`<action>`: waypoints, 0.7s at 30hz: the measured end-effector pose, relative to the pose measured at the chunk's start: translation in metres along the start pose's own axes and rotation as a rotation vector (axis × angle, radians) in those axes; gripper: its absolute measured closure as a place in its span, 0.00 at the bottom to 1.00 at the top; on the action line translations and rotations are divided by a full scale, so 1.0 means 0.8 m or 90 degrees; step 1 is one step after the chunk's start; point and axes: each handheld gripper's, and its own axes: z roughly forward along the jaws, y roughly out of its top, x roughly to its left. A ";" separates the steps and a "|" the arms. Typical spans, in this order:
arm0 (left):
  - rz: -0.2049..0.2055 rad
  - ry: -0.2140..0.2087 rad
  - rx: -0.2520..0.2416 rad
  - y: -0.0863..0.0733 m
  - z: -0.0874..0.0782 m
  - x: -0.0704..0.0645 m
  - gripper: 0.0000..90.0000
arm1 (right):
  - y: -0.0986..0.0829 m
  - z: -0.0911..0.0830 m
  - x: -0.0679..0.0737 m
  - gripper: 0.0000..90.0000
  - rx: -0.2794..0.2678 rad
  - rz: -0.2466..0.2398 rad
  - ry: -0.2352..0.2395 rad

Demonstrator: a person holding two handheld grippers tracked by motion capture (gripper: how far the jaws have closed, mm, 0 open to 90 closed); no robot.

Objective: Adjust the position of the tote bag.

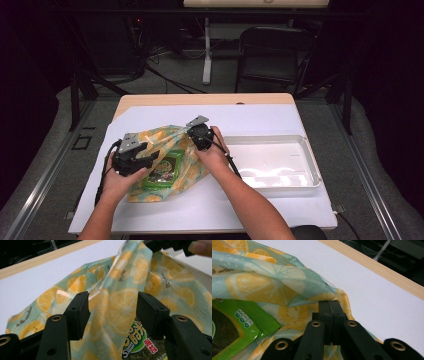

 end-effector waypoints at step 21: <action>0.075 0.065 0.083 -0.025 0.030 -0.023 0.46 | 0.000 0.002 -0.003 1.00 -0.001 0.006 0.010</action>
